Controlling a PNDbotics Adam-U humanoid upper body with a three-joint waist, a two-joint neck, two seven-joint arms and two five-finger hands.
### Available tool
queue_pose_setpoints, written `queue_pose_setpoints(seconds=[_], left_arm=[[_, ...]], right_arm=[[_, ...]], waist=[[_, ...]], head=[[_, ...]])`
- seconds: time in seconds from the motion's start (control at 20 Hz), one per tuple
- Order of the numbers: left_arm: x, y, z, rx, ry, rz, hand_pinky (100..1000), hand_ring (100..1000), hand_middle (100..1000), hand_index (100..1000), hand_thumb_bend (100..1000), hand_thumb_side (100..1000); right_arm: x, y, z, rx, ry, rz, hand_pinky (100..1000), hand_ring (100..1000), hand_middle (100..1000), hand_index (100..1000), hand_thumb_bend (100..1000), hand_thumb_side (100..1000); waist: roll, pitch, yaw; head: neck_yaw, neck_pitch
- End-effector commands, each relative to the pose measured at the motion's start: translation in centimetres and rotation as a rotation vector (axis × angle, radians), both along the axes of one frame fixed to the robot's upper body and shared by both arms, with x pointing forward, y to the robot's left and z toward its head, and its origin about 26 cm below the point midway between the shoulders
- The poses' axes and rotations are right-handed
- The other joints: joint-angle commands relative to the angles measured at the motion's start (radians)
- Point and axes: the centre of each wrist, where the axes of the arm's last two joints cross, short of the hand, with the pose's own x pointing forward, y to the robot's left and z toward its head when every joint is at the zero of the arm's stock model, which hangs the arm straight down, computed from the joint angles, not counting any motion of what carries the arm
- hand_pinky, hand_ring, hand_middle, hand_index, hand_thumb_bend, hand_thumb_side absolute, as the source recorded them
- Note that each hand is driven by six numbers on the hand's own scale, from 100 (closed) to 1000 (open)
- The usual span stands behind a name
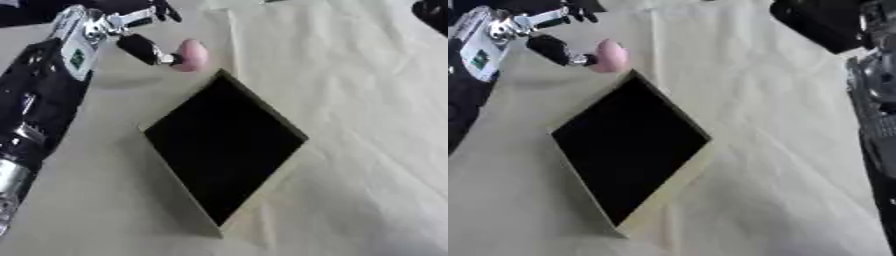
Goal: Pick up objects on the table and place them in the box.
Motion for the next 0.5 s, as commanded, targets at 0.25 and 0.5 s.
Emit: queue_pose_setpoints(seconds=[0.25,0.5], left_arm=[[-0.02,0.19,1.31,-0.037,-0.040,0.021,787,850,844,883,435,502],[0.09,0.30,1.08,-0.047,-0.045,0.045,784,848,839,880,423,501]], right_arm=[[-0.59,0.07,1.05,0.003,-0.045,0.017,822,801,694,852,100,663],[-0.62,0.18,1.16,0.005,-0.050,0.025,821,800,693,853,100,664]], waist=[[0.004,-0.011,-0.017],[0.013,0.000,-0.036]], head=[[0.011,-0.024],[0.021,-0.037]])
